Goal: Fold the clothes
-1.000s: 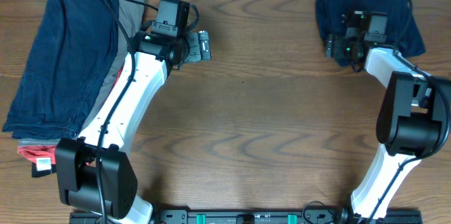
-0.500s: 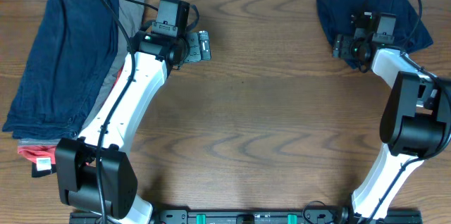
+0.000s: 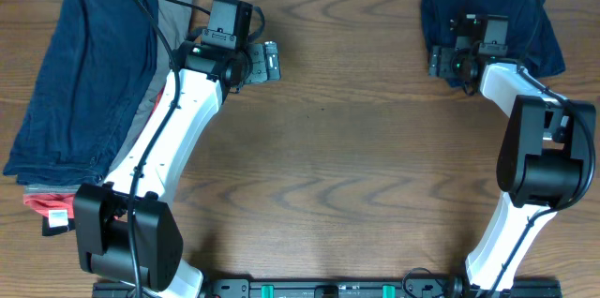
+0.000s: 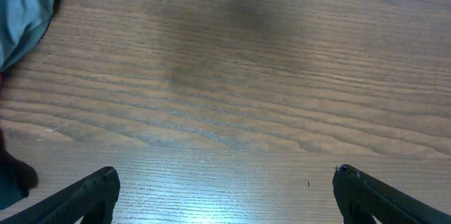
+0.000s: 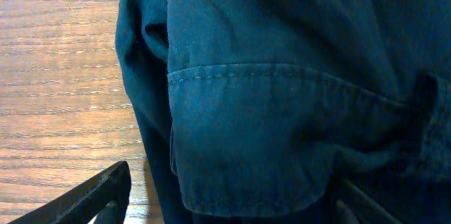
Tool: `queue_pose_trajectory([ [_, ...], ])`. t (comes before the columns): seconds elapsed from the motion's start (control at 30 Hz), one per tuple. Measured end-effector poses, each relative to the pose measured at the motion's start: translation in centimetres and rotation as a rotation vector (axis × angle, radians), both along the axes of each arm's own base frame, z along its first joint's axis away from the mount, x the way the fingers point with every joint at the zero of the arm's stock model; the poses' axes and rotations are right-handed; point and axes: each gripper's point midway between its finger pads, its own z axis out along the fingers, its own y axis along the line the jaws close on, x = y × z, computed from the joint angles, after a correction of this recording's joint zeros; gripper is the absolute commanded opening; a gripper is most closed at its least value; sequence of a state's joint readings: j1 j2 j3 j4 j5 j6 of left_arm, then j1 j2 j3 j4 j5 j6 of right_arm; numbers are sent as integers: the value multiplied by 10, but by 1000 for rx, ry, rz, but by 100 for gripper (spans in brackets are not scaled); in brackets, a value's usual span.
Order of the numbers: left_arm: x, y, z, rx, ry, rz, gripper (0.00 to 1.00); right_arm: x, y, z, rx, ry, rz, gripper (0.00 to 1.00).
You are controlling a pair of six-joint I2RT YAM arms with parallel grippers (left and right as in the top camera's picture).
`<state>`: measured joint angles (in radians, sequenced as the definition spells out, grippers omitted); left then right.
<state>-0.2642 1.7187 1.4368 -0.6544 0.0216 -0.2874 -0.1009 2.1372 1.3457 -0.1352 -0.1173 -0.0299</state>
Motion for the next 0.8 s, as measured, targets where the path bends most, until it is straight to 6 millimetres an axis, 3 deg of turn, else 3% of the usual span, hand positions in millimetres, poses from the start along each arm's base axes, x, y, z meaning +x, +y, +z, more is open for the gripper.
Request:
queue_pose_trajectory([
  [0.23,0,0,0,0,0,0,98,0,2,0,15,2,-3,98],
  [0.47,0,0,0,0,0,0,98,-11,-3,5,38,40,-15,99],
  [0.53,0,0,0,0,0,0,98,-18,-5,15,39,52,-24,99],
  [0.6,0,0,0,0,0,0,98,-24,-8,35,38,46,-32,99],
  [0.67,0,0,0,0,0,0,98,-30,-8,69,34,9,-33,99],
  [0.8,0,0,0,2,-1,1,98,-50,-3,177,22,-165,-24,99],
])
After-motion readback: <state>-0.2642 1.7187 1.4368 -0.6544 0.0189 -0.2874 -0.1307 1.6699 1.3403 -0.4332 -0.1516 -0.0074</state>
